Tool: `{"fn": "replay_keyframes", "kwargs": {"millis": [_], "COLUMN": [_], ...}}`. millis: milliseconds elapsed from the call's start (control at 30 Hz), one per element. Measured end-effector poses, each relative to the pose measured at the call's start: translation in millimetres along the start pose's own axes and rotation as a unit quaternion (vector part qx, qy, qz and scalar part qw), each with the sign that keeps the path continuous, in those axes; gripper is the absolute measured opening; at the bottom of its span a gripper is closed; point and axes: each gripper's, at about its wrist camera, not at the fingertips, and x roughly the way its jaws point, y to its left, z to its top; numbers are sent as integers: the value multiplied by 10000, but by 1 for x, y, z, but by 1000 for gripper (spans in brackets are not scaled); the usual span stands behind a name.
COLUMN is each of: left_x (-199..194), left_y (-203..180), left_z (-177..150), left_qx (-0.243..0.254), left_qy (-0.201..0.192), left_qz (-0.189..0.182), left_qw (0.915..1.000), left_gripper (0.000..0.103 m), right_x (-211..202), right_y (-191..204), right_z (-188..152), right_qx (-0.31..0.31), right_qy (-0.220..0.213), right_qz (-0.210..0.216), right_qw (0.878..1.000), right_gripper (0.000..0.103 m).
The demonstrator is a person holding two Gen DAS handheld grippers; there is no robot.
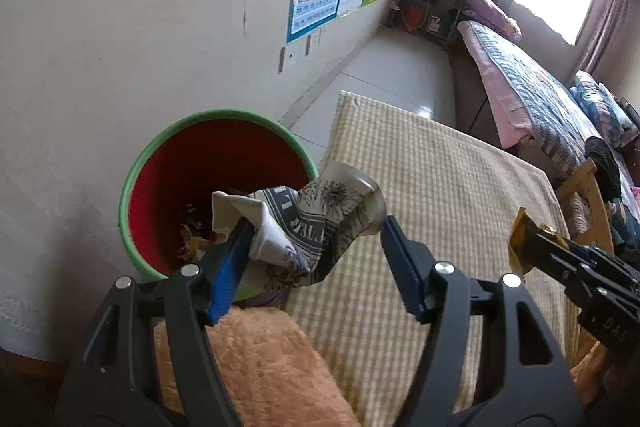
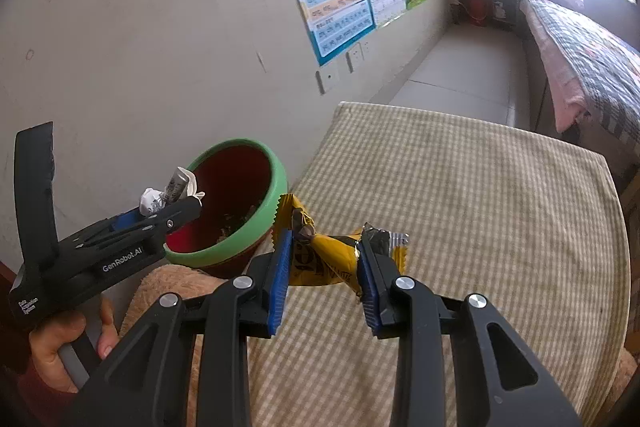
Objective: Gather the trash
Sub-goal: 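Carry the white-black paper and yellow snack bag over the red bin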
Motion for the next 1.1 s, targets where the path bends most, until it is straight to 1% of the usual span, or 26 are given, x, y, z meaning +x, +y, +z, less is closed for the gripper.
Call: {"fn": "replay_keyframes", "kwargs": {"millis": [200,700,867,1100], "left_x": [-1,4,3,7], "left_y": [13,46,57,72], "left_z": [0,-2,-2,2], "left_qx": [-126,-383,-455,-514], "left_qy": [-37,2,-12,-3], "left_qz": [73,251,324,429], "left_qw": [9999,9990,9984,9978], "left_gripper": [63,63,63,63], "right_x": [12,31,40,54], "right_y": [13,36,44,66], "right_z": [3,7,16,34], "right_qx": [-78,-242,-312,-560], "right_qy": [103,284,288,226], "right_qz": [143,267,363,437], "right_qw": [9998,9989,9984,9972], "right_gripper": [31,31,31,31]}}
